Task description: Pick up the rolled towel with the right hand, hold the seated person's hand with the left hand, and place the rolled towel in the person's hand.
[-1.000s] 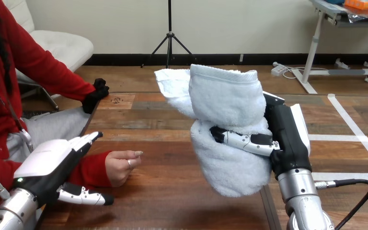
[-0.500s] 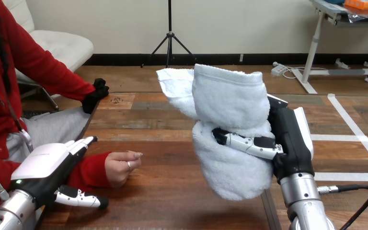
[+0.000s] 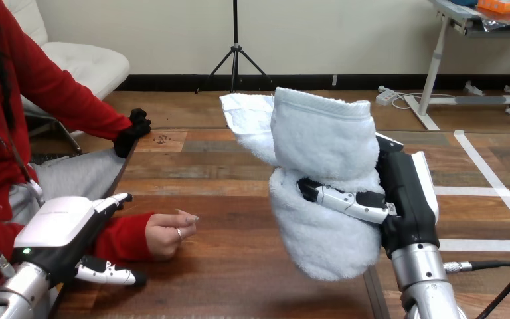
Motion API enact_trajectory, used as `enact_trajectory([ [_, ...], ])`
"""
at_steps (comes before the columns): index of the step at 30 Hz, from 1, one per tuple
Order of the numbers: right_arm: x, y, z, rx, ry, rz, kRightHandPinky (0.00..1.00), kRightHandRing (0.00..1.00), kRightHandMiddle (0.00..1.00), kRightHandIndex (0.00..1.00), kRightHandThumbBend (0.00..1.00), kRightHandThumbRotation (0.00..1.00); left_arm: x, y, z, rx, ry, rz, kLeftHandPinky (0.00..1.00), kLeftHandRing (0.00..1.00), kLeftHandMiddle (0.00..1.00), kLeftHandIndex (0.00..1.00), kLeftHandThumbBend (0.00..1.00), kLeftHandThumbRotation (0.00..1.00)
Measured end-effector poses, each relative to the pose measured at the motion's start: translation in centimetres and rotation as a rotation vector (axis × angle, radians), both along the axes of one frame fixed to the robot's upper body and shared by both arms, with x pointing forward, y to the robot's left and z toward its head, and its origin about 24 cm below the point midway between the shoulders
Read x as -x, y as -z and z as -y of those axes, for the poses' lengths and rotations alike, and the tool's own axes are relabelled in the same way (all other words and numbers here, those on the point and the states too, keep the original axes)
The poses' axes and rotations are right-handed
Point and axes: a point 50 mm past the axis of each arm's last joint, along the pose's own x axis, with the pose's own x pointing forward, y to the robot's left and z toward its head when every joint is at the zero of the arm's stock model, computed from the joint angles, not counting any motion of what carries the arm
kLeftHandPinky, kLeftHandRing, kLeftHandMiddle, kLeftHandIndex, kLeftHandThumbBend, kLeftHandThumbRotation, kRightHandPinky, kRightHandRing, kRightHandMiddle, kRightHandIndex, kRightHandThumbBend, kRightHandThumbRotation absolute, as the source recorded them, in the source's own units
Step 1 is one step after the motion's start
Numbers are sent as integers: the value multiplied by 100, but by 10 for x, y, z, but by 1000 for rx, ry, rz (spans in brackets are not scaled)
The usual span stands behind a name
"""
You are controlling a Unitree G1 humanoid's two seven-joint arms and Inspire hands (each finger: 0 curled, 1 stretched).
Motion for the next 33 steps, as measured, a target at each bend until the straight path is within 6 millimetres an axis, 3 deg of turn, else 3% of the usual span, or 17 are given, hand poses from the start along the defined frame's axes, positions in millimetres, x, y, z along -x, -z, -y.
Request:
enact_trajectory([
  [22,10,-9,2,-79,-50,33,27,33,43,45,76,0,-10,-3,4,-53,3,25,83,83,83,86,100,40],
  [33,15,-14,2,-97,-62,46,28,33,43,45,77,0,-11,-2,4,-60,-10,31,74,78,79,83,100,36],
])
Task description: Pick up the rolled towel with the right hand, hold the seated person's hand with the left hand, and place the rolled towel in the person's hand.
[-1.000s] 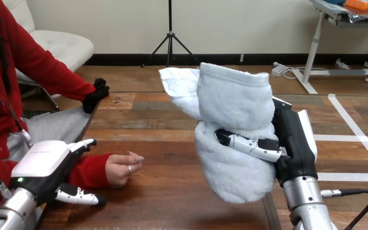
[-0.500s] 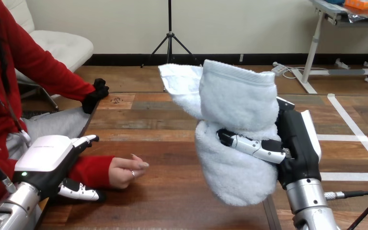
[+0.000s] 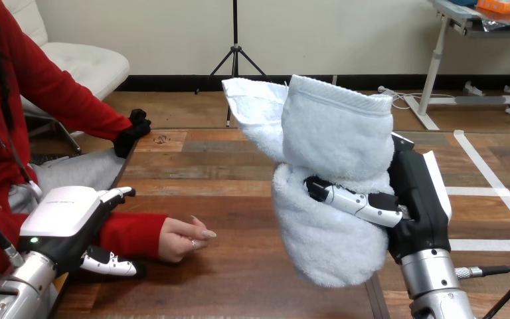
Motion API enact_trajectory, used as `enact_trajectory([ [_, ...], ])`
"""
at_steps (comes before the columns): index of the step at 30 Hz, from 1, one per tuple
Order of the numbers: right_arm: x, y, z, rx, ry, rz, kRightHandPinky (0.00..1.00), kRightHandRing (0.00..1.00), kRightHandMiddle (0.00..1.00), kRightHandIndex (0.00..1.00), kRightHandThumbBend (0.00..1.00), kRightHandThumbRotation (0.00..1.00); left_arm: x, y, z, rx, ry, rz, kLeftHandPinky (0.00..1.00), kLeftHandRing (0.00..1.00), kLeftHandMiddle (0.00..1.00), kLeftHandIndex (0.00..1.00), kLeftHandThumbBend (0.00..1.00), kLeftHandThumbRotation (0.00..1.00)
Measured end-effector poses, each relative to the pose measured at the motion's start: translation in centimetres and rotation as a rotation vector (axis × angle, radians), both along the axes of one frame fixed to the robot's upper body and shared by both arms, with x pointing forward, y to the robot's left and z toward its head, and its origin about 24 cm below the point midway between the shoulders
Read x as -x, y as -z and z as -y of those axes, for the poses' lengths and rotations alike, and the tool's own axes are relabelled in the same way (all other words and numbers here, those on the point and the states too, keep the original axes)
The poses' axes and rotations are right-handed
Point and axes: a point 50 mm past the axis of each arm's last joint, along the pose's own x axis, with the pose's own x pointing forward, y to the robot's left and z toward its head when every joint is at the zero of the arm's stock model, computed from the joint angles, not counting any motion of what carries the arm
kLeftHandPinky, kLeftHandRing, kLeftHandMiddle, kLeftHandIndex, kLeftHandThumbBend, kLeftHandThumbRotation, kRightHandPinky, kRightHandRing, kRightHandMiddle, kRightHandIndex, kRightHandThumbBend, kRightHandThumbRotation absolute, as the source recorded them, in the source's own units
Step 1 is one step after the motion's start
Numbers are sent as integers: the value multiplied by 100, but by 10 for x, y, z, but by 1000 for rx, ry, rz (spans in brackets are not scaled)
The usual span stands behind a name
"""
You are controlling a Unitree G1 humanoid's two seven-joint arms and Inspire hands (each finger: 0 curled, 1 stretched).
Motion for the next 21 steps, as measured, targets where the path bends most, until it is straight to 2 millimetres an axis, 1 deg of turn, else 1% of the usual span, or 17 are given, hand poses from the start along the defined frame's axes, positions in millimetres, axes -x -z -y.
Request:
enact_trajectory([
  [10,2,-2,0,-17,-6,4,29,34,44,45,78,0,-2,-2,2,12,-2,17,62,66,70,72,100,19],
  [11,2,-3,0,-20,-8,6,29,34,44,45,78,0,-2,-2,2,14,-1,20,59,63,67,69,100,15],
  [21,4,-6,1,-35,-14,12,29,34,44,45,78,0,-7,-7,7,23,17,26,48,52,56,59,99,3],
])
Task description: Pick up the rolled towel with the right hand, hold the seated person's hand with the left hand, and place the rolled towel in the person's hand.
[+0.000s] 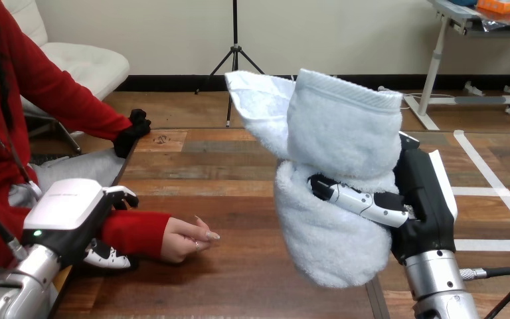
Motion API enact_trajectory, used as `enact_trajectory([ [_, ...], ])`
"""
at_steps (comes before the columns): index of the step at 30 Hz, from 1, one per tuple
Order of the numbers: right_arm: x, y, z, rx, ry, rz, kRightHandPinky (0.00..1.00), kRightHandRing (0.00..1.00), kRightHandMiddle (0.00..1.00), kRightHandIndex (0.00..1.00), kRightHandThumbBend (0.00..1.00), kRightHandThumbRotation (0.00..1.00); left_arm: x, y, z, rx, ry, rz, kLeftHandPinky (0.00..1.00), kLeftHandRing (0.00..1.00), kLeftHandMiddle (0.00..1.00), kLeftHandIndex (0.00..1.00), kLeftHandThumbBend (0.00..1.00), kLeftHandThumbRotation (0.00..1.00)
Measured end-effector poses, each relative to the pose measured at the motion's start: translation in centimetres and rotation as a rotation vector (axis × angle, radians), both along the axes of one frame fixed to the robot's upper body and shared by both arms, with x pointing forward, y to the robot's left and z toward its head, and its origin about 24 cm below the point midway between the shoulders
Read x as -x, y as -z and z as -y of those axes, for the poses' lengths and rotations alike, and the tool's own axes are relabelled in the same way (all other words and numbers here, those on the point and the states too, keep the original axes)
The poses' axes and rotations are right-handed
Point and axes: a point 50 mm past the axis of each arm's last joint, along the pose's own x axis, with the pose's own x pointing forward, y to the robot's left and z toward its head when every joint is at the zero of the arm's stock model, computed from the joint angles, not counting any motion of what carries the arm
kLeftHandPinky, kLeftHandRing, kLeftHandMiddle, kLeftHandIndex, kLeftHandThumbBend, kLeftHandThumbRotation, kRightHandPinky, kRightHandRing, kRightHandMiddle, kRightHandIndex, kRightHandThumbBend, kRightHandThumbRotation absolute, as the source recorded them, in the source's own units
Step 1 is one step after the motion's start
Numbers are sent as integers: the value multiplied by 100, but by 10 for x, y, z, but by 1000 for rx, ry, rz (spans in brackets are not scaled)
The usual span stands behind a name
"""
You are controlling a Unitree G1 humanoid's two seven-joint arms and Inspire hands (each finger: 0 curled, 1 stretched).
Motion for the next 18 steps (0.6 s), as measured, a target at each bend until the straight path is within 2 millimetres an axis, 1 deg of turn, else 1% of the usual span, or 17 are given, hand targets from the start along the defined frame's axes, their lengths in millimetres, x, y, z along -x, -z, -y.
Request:
enact_trajectory([
  [8,0,-4,0,-5,-4,8,29,34,44,45,79,0,-3,-3,5,6,13,-9,45,47,51,54,98,0],
  [18,0,-6,0,-21,-13,11,28,33,44,45,80,0,-4,-5,8,-4,17,-11,41,43,47,49,96,0],
])
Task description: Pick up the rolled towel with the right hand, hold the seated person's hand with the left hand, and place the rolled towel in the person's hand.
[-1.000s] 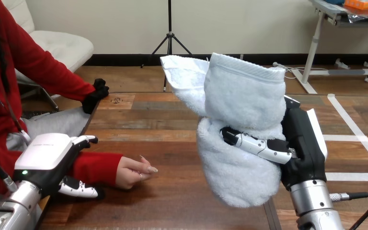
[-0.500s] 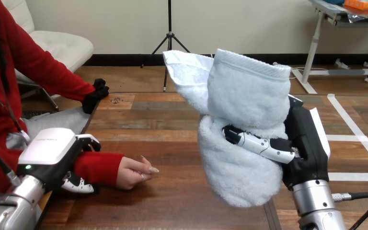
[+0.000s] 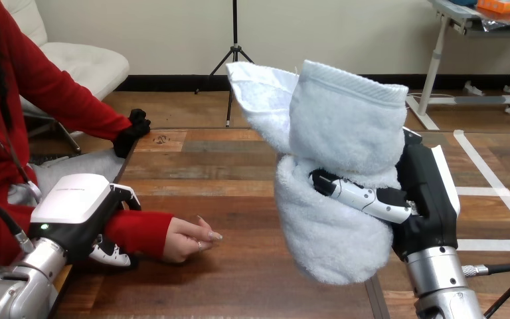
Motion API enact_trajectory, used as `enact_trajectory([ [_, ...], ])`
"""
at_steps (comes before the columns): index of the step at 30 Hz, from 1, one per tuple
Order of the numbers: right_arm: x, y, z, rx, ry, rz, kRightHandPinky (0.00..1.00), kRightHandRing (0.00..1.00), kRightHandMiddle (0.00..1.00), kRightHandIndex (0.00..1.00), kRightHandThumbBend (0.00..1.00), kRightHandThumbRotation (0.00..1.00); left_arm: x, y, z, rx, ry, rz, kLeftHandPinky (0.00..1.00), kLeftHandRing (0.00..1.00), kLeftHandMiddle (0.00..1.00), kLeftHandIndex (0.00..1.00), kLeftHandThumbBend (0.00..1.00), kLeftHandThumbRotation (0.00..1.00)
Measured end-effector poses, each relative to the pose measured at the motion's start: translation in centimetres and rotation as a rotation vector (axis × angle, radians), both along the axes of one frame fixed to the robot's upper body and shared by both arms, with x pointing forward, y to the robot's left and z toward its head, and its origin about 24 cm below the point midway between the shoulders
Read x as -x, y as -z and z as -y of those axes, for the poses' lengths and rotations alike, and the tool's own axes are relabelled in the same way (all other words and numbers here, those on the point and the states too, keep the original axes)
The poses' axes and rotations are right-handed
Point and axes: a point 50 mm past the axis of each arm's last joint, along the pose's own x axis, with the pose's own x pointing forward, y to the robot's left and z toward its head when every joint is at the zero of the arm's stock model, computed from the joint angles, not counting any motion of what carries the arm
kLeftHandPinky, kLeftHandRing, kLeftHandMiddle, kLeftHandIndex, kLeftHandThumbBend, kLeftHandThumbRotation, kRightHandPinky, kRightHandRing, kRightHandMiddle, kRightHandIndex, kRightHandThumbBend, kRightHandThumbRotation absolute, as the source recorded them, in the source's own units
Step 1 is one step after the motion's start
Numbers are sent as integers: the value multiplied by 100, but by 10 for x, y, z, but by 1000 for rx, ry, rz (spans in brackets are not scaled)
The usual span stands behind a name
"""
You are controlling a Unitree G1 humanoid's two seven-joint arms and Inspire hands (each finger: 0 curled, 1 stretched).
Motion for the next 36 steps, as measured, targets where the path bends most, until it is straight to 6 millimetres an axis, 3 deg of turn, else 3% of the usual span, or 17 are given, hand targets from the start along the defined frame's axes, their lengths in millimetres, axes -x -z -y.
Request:
enact_trajectory([
  [36,-1,2,0,-14,-5,-29,30,36,45,44,81,0,4,1,1,1,2,4,35,36,40,40,94,0],
])
